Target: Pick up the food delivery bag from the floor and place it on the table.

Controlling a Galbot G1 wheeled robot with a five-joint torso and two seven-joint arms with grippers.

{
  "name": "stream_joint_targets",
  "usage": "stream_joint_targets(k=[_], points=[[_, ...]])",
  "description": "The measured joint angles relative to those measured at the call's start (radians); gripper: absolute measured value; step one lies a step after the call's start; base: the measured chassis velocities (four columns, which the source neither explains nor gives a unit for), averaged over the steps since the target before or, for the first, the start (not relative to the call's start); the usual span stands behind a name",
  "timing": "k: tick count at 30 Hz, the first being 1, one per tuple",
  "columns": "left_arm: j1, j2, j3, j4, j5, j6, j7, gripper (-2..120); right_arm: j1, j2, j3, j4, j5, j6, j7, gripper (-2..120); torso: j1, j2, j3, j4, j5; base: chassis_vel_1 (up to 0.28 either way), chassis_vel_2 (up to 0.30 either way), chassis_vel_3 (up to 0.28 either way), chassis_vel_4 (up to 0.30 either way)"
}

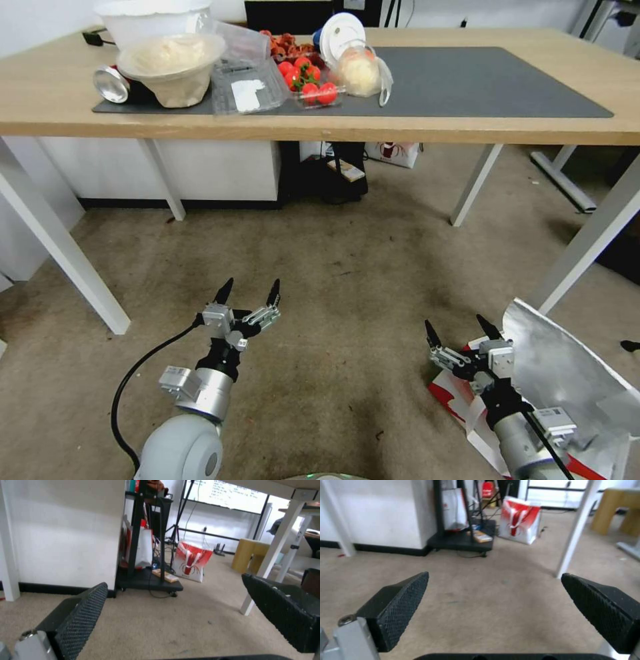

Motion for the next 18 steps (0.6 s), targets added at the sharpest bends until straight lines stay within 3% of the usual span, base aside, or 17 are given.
stream_joint_targets(k=[3, 6, 7, 10, 18], points=[[-0.007, -0.003, 0.002, 0.004, 0.001, -0.016, 0.000, 100, 0.017, -0.027, 0.045, 0.008, -0.020, -0.042, 0.034, 100, 0.000, 0.001, 0.000, 0.0000, -0.0003, 0.000, 0.000, 0.000, 0.000], [-0.010, -0.011, 0.007, -0.009, 0.020, -0.019, -0.001, 100, 0.032, -0.110, 0.111, 0.005, -0.063, -0.146, 0.095, 100, 0.000, 0.003, 0.000, 0.0000, -0.0001, 0.000, 0.000, 0.000, 0.000], [-0.010, -0.011, 0.007, -0.009, 0.020, -0.019, -0.001, 100, 0.032, -0.110, 0.111, 0.005, -0.063, -0.146, 0.095, 100, 0.000, 0.003, 0.000, 0.0000, -0.0001, 0.000, 0.000, 0.000, 0.000], [-0.003, -0.023, 0.007, -0.032, 0.064, -0.022, -0.003, 100, 0.035, -0.205, 0.174, -0.040, -0.134, -0.210, 0.140, 100, 0.000, 0.004, 0.000, 0.0001, 0.0003, 0.000, 0.000, 0.000, 0.000], [0.012, -0.051, 0.017, -0.056, 0.115, -0.032, -0.013, 100, -0.003, -0.337, 0.286, -0.149, -0.192, -0.185, 0.085, 100, 0.001, 0.006, 0.000, 0.0000, 0.0001, 0.000, 0.000, 0.000, 0.000]])
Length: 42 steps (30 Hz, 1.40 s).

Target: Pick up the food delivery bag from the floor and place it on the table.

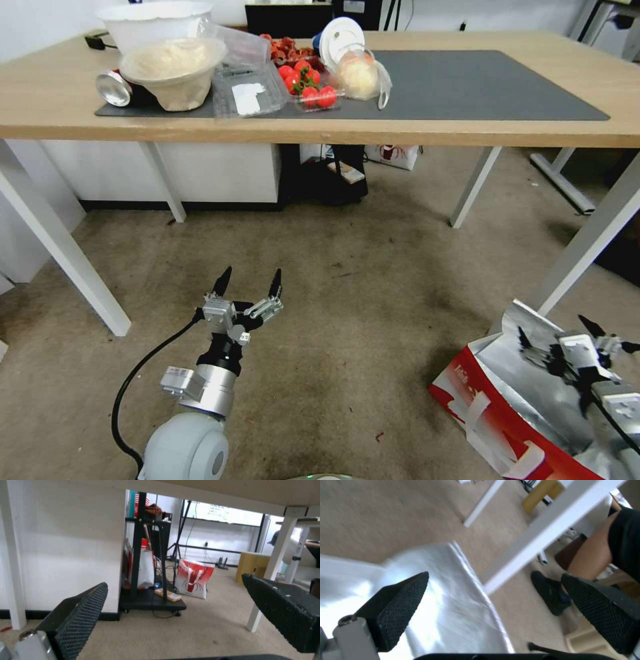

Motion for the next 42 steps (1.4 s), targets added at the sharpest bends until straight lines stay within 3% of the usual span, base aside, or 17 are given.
stream_joint_targets(k=[5, 11, 29, 36, 42], points=[[0.001, -0.010, 0.010, -0.011, 0.009, 0.000, -0.002, 100, -0.014, -0.032, 0.040, -0.044, -0.018, 0.007, -0.013, 100, 0.000, 0.001, 0.000, 0.0002, -0.0003, 0.000, 0.000, 0.000, 0.000], [0.014, -0.018, 0.019, -0.043, 0.021, 0.002, -0.005, 100, -0.031, -0.049, 0.086, -0.160, -0.099, 0.135, -0.027, 100, 0.000, 0.002, 0.000, 0.0000, 0.0000, 0.000, 0.000, 0.000, 0.000], [0.020, -0.006, 0.019, -0.040, 0.045, 0.004, -0.024, 100, 0.055, -0.043, 0.018, -0.475, -0.134, 0.257, 0.023, 100, 0.001, 0.003, 0.000, 0.0000, -0.0003, 0.000, 0.000, 0.000, 0.000], [0.021, -0.002, 0.018, -0.042, 0.056, 0.006, -0.042, 100, 0.074, -0.045, 0.012, -0.522, -0.144, 0.282, 0.035, 100, 0.001, 0.003, 0.000, 0.0000, -0.0004, 0.000, 0.000, 0.000, 0.000], [0.017, -0.001, 0.018, -0.044, 0.063, 0.012, -0.048, 100, 0.078, -0.047, 0.012, -0.530, -0.118, 0.289, 0.001, 86, 0.001, 0.004, 0.000, 0.0001, -0.0004, 0.000, 0.000, 0.000, 0.000]])
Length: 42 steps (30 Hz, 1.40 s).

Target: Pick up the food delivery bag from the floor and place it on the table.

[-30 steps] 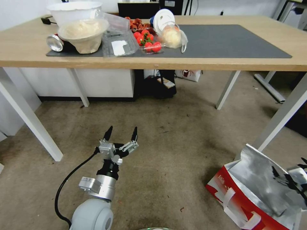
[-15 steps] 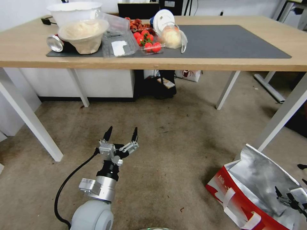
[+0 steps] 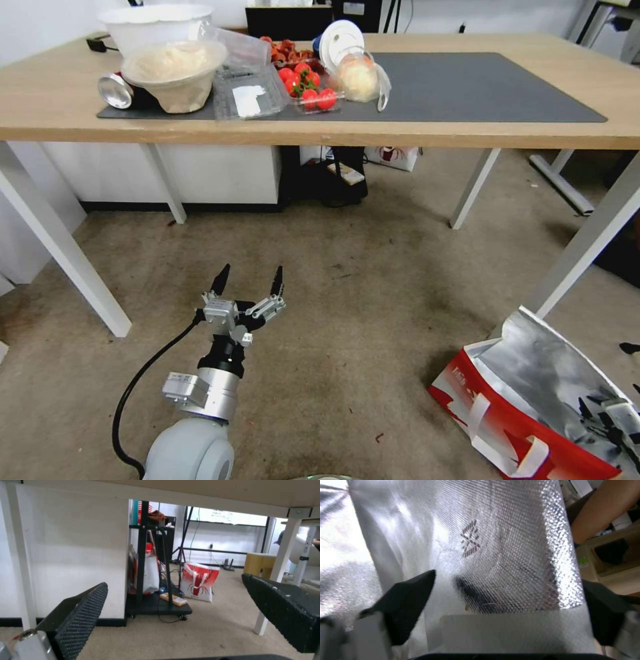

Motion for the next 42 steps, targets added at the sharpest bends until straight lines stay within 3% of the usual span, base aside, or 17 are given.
stream_joint_targets(k=[18, 24, 30, 42], points=[[-0.004, 0.008, -0.011, -0.007, 0.001, 0.020, -0.008, 100, 0.002, -0.005, -0.006, 0.011, 0.037, -0.020, -0.031, 21, 0.000, 0.000, 0.000, -0.0001, 0.0000, 0.000, 0.000, 0.000, 0.000], [-0.003, 0.015, -0.014, -0.004, -0.002, 0.020, -0.011, 100, -0.006, -0.009, -0.013, 0.055, 0.099, -0.072, -0.057, 0, 0.000, 0.000, 0.000, 0.0000, 0.0002, 0.000, 0.000, 0.000, 0.000], [-0.010, 0.019, -0.019, 0.021, -0.004, 0.020, -0.020, 100, -0.035, -0.023, -0.012, 0.110, 0.168, -0.116, -0.100, 0, 0.000, 0.000, 0.000, -0.0001, 0.0001, 0.000, 0.000, 0.000, 0.000], [0.003, 0.012, -0.027, 0.012, -0.002, 0.028, -0.035, 100, -0.131, -0.059, 0.002, 0.471, 0.566, -0.392, -0.174, 0, 0.000, 0.000, 0.000, -0.0001, 0.0000, 0.000, 0.000, 0.000, 0.000]])
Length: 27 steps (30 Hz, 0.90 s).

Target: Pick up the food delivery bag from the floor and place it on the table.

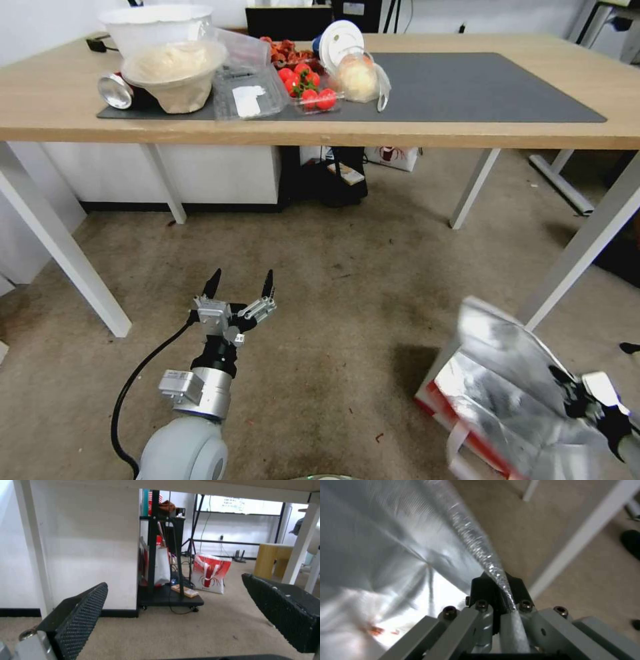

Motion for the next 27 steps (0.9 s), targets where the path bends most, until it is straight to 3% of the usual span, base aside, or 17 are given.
stream_joint_targets(k=[7, 14, 17, 18, 21, 27], points=[[0.002, 0.004, 0.004, -0.028, -0.007, 0.040, -0.032, 100, 0.003, -0.016, 0.037, 0.152, 0.231, -0.145, 0.000, 0, 0.000, 0.000, 0.000, 0.0000, -0.0001, 0.000, 0.000, 0.000, 0.000], [0.000, 0.016, -0.040, -0.035, -0.049, 0.031, 0.012, 100, -0.001, -0.042, 0.092, 0.294, 0.497, -0.283, 0.013, 0, 0.000, 0.000, 0.000, 0.0000, -0.0003, 0.000, 0.000, 0.000, 0.000], [0.007, 0.032, -0.068, -0.050, -0.066, 0.038, 0.018, 100, 0.003, -0.081, 0.167, 0.355, 0.746, -0.390, 0.070, 0, 0.000, 0.000, 0.000, 0.0001, -0.0003, 0.000, 0.000, 0.000, 0.000], [0.007, 0.032, -0.068, -0.050, -0.066, 0.038, 0.018, 100, 0.003, -0.081, 0.167, 0.355, 0.746, -0.390, 0.070, 0, 0.000, 0.000, 0.000, 0.0001, -0.0003, 0.000, 0.000, 0.000, 0.000], [0.014, 0.047, -0.086, -0.059, -0.074, 0.044, 0.022, 100, -0.011, -0.132, 0.243, 0.373, 0.946, -0.414, 0.105, 0, 0.000, 0.000, 0.000, 0.0001, 0.0000, 0.000, 0.000, 0.000, 0.000], [0.028, 0.075, -0.092, -0.061, -0.078, 0.029, 0.009, 100, -0.031, -0.176, 0.304, 0.373, 1.077, -0.415, 0.102, 0, 0.000, 0.000, 0.000, 0.0000, 0.0000, 0.000, 0.000, 0.000, 0.000]])
